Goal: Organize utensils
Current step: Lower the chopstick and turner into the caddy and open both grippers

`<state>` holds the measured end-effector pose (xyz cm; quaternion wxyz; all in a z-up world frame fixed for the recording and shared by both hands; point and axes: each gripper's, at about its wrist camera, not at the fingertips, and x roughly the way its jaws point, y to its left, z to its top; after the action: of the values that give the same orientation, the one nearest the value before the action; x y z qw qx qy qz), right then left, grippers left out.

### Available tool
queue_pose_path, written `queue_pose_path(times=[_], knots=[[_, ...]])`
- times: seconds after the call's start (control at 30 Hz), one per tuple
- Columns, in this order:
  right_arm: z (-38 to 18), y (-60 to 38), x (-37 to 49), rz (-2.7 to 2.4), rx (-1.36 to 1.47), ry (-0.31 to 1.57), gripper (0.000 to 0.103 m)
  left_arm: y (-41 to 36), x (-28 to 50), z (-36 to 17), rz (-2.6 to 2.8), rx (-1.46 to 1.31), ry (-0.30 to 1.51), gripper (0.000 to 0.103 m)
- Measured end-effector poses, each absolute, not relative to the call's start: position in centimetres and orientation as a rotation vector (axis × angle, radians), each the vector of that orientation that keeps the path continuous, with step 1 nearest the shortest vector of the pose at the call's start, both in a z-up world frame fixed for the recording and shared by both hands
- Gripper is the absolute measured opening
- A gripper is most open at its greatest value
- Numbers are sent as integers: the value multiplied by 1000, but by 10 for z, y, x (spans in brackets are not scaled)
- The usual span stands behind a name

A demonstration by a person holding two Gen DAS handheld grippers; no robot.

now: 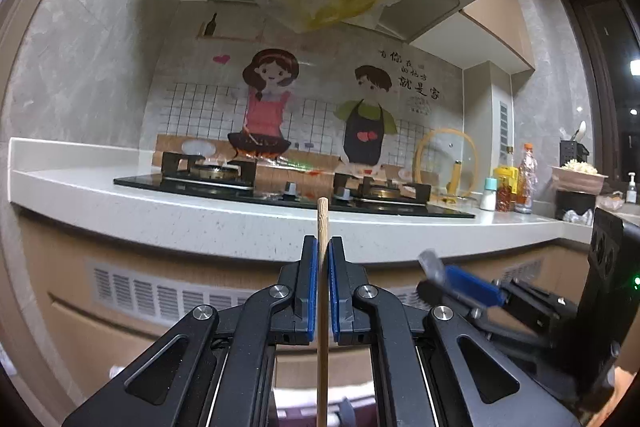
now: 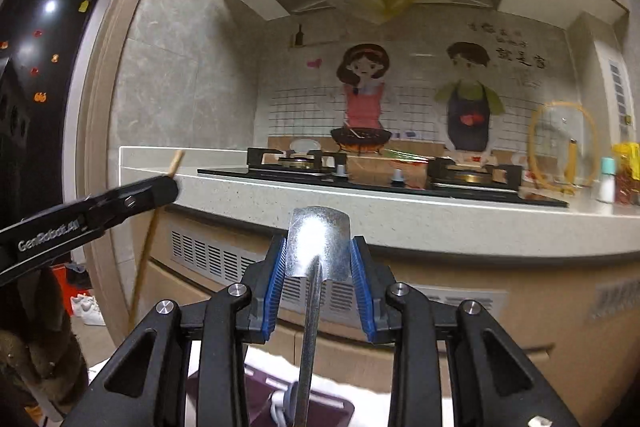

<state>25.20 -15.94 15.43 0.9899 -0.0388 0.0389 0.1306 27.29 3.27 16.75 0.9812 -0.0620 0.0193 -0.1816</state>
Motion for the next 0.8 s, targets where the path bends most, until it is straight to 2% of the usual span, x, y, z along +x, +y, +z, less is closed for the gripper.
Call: queue_pose_path(times=[0.27,0.37,0.63,0.8], knots=[[102,-159,303,274,-74,164,29,30,337,97,-379,-174,119,5],[84,-159,314,278,-79,178,29,28,343,81,-349,-163,91,6],[63,-155,329,305,-86,176,29,23,335,77,-329,-123,-17,6],[56,-154,332,330,-67,202,29,23,340,64,-330,-127,46,6]])
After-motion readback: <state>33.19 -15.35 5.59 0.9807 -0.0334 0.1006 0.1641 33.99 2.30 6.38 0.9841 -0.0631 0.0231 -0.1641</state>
